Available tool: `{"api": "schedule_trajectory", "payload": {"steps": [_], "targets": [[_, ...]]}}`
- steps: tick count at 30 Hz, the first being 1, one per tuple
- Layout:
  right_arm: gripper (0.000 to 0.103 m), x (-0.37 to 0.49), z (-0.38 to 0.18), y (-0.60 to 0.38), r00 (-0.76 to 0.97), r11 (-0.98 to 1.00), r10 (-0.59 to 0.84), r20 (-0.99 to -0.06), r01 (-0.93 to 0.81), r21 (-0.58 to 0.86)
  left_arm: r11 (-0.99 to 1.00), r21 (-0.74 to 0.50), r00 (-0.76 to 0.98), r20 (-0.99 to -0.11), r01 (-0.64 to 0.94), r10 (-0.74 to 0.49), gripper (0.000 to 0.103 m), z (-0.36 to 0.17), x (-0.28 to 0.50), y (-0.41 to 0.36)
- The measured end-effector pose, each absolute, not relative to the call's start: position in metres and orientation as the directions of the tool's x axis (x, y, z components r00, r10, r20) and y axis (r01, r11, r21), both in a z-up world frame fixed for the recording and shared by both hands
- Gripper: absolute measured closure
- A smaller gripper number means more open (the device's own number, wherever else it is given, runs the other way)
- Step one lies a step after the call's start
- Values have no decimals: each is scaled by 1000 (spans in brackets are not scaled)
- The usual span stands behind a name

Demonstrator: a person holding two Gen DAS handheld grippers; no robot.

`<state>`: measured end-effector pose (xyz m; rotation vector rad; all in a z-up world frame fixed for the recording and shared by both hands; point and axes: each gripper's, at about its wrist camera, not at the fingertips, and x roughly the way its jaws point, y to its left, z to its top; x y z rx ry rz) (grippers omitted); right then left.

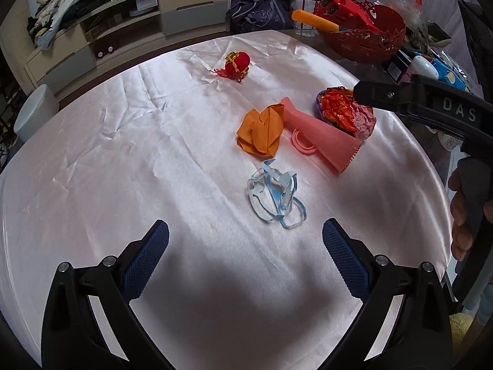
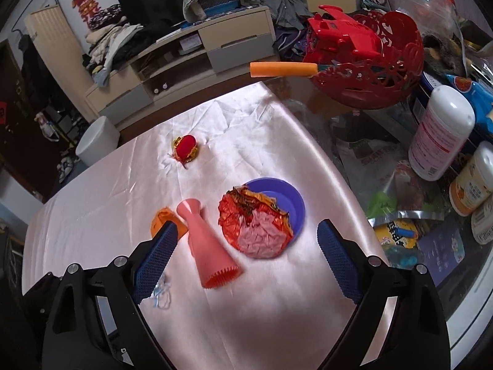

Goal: Collect trash
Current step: 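Grasp the blue face mask with the left gripper while the right gripper grasps the red foil wrapper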

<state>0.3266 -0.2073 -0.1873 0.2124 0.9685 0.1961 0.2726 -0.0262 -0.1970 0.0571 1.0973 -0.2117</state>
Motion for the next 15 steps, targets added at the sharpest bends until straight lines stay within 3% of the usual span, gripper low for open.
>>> {"api": "schedule_trajectory", "payload": {"steps": [5, 9, 12, 14, 15], "targets": [[14, 344, -196, -207, 550, 964, 253, -796, -74, 255, 976, -60, 435, -888, 212, -149, 10, -204, 287, -32], [22, 350, -206, -203, 527, 966, 254, -811, -92, 243, 972, -68, 425, -891, 227, -161, 21, -211, 293, -36], [39, 352, -214, -198, 502, 964, 264, -823, -117, 238, 969, -87, 412, -893, 231, -179, 39, -216, 296, -37], [47, 351, -217, -196, 498, 968, 252, -830, -128, 216, 969, -88, 424, -887, 230, -181, 53, -217, 297, -37], [48, 350, -217, -195, 499, 968, 251, -830, -132, 214, 969, -90, 425, -886, 232, -184, 55, -217, 296, -37]]}}
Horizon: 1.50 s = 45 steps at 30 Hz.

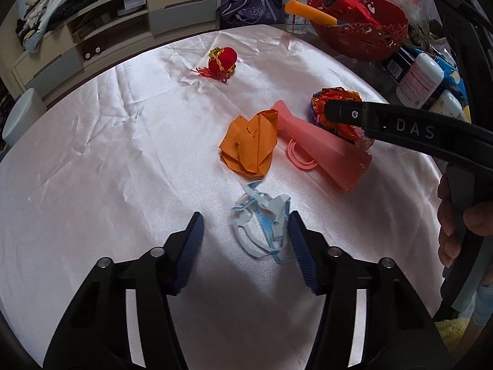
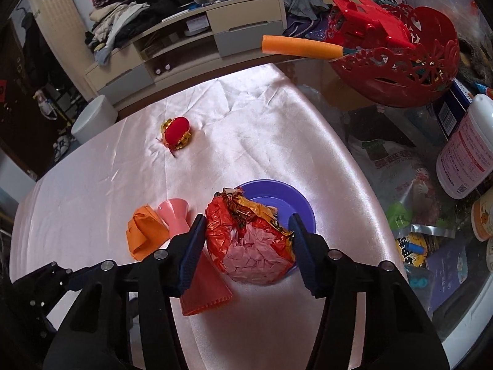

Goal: Collect trash
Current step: 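Grasp the blue face mask with the left gripper while the right gripper grasps the red foil wrapper, then carry the mask and red foil to the black bin and open both grippers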

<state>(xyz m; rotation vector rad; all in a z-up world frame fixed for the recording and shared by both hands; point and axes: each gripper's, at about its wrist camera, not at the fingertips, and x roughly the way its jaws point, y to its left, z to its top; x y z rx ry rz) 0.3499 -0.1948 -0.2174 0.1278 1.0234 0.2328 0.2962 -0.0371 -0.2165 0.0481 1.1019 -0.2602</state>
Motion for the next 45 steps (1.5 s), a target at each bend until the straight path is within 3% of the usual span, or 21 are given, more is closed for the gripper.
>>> {"api": "schedule_trajectory", "payload": {"steps": [5, 9, 28, 45], "targets": [[51, 343, -208, -199, 513, 966, 259, -818, -135, 221, 960, -149, 401, -885, 239, -237, 86, -214, 293, -34], [51, 333, -191, -204, 535, 967, 255, -805, -132, 219, 958, -152, 404, -882, 244, -243, 98, -205, 283, -31], [51, 199, -105, -201, 619, 971, 236, -750, -188, 150, 953, -81, 521, -822, 293, -230, 99, -110, 165, -30], [51, 59, -126, -222, 566, 973, 230, -791, -138, 184, 925, -158, 479, -818, 346, -320, 99, -118, 47, -33]]}}
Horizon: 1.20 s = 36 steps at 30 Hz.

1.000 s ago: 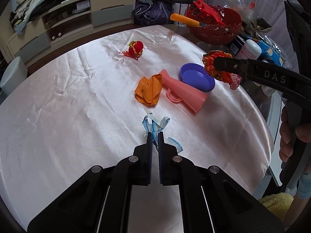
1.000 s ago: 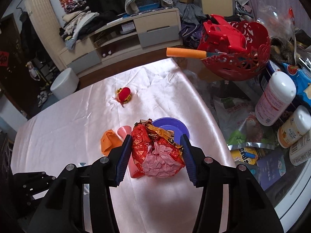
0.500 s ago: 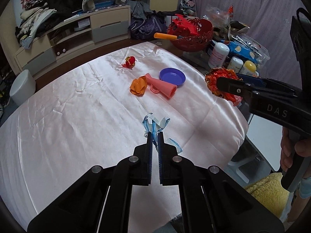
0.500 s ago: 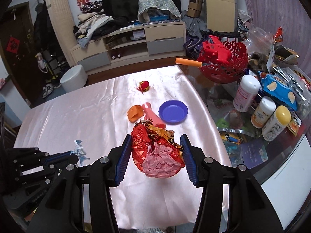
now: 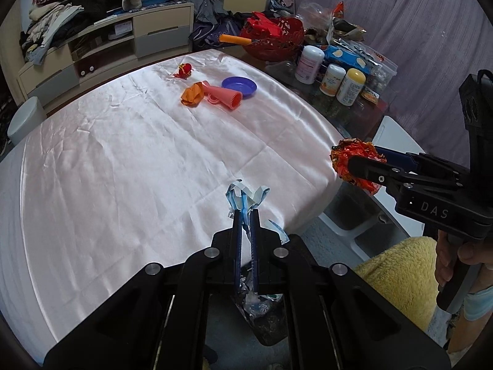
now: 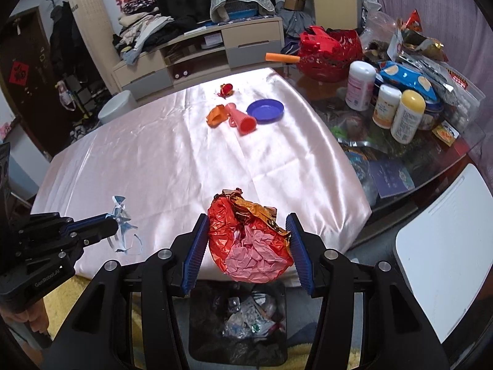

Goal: Collect trash
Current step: 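Carry the mask and red foil to the black bin and open both grippers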

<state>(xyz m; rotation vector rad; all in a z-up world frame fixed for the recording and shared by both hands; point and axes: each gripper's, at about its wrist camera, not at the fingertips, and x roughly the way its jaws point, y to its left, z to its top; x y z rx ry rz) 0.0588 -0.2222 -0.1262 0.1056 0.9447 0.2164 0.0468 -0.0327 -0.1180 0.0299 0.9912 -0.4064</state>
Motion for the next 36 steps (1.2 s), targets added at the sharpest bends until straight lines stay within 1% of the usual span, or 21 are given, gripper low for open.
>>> {"api": "schedule_trajectory", "payload": {"steps": [8, 13, 18, 24, 28, 33, 34, 35, 36], "targets": [[50, 17, -167, -229, 503, 969, 244, -829, -98, 226, 909, -188, 412, -844, 372, -343, 99, -156, 11, -41], [50, 2, -191, -227, 460, 972, 234, -857, -85, 220, 911, -202, 375, -863, 360, -339, 99, -181, -3, -44], [50, -9, -212, -224, 420, 972, 232, -877, -68, 225, 912, -206, 333, -883, 355, -329, 99, -213, -10, -49], [49, -15, -242, -223, 362, 974, 223, -905, -36, 225, 908, -250, 251, -906, 336, -342, 99, -245, -13, -53], [49, -15, -255, -223, 331, 972, 228, -916, -29, 232, 904, -249, 202, -922, 347, -331, 98, -258, -14, -58], [48, -11, -259, -222, 322, 971, 232, -918, -26, 236, 903, -254, 182, -926, 347, -330, 97, -265, -12, -59], [48, -10, -259, -222, 322, 971, 233, -918, -24, 238, 901, -258, 178, -926, 348, -333, 97, -265, -11, -59], [48, -10, -259, -222, 321, 971, 234, -918, -23, 240, 901, -259, 175, -926, 348, -334, 90, -266, -11, -60], [47, -9, -260, -222, 320, 970, 235, -918, -22, 241, 900, -260, 172, -926, 350, -335, 85, -266, -10, -60]]}}
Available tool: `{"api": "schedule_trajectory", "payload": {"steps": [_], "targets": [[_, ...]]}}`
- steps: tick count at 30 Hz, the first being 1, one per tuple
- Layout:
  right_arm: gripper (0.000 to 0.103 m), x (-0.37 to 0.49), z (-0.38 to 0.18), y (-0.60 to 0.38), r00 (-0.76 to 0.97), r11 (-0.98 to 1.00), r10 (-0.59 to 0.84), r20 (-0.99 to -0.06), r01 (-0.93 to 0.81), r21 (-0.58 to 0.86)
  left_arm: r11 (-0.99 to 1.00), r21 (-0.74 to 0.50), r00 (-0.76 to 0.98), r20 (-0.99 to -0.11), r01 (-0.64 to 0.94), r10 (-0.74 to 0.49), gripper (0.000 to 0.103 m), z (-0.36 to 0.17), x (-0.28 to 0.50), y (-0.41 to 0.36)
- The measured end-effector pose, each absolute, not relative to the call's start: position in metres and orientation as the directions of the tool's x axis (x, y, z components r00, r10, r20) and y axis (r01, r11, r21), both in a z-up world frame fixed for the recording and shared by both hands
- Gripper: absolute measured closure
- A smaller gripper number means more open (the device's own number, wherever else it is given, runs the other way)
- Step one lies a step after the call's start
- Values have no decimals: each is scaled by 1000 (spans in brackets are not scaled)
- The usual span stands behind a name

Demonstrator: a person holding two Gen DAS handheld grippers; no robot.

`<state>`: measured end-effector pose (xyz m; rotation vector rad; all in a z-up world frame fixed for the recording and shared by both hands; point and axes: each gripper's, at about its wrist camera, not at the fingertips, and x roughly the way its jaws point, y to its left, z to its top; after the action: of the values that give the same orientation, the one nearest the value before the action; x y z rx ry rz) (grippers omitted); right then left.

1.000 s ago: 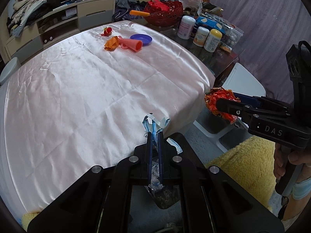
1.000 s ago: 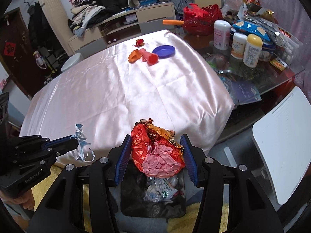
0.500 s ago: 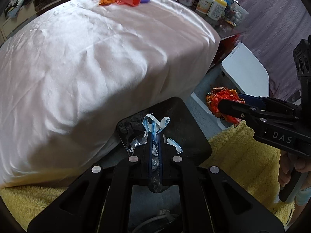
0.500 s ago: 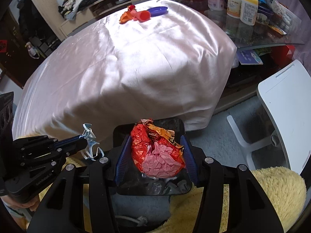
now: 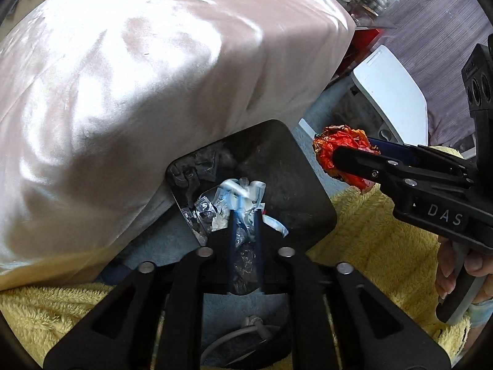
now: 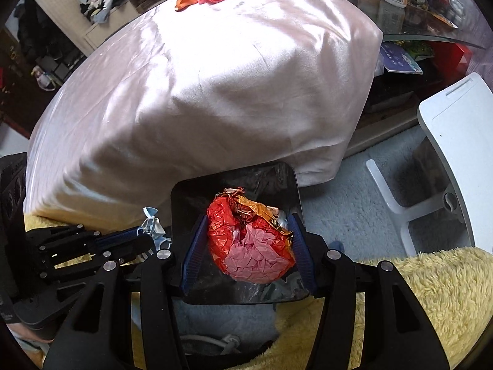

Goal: Collect trash
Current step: 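Carry the mask and red foil to the black bin and open both grippers, then move both tools back over the table toward the purple plate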

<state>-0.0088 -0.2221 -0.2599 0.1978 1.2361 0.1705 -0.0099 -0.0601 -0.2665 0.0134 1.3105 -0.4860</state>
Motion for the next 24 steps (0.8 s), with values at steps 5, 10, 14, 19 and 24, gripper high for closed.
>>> {"api": "schedule_trajectory", "payload": {"steps": [5, 10, 14, 19, 24], "targets": [[34, -4, -260, -225, 319, 967, 243, -916, -4, 255, 896, -262, 166, -927, 358, -337, 62, -266, -8, -59], [23, -1, -257, -230, 333, 962, 254, -908, 14, 274, 904, -254, 186, -925, 344, -330, 52, -257, -5, -51], [13, 5, -249, -242, 368, 957, 251, -895, 47, 287, 912, -239, 239, -915, 332, -326, 31, -238, -2, -39], [7, 15, -229, -257, 419, 953, 238, -876, 72, 294, 928, -190, 324, -899, 322, -296, 19, -209, 6, -26], [6, 32, -204, -266, 475, 957, 220, -852, 62, 282, 944, -154, 376, -889, 293, -262, 15, -194, 24, -11]]}}
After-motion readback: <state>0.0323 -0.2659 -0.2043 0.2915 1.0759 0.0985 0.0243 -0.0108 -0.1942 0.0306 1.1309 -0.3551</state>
